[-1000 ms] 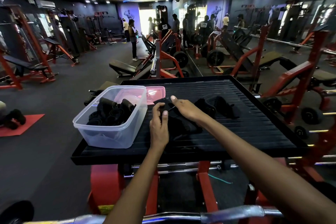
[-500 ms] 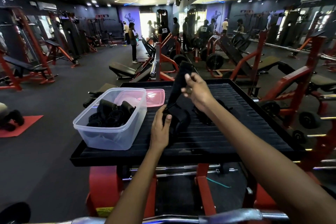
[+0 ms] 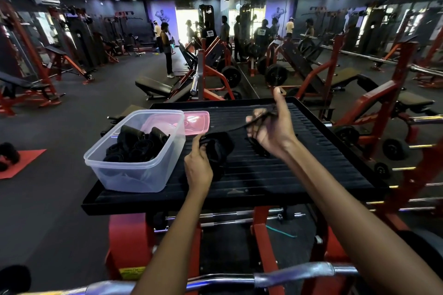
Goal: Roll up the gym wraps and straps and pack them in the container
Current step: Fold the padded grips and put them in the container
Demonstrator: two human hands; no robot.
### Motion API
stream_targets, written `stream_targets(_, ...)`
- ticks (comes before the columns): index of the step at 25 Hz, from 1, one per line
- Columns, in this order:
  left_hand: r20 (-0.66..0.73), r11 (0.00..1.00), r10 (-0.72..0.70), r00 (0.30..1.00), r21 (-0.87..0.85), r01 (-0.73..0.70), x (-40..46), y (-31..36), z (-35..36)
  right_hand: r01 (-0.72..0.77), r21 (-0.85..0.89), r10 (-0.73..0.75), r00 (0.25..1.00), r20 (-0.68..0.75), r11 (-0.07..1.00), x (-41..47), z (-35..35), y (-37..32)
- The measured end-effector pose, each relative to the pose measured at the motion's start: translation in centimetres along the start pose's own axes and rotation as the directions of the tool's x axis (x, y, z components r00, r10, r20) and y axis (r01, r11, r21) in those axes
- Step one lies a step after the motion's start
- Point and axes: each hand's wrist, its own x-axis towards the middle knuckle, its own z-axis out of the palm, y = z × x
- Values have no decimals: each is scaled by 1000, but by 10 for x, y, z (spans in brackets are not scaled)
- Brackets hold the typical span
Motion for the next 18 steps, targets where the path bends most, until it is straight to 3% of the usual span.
stream_targets(2,-14,1000,-11,1000,-7,11,1,-4,-1,-70,-25,70,998,-8,997,-4,-6,3)
stream_targets(7,-89,995,-92,992,-47,89,1,0,2,-66,-202,56,997,-53,977,-14,-30,9)
stream_targets(12,-131,953,-161,978,-279,120,4,0,0,-97,-287,84,995,-57,953,-13,-40,73)
stream_targets(18,-126,885,-129,984,-462,57,7,-7,-1,-1,-556,-17,999,-28,831,19,-15,93)
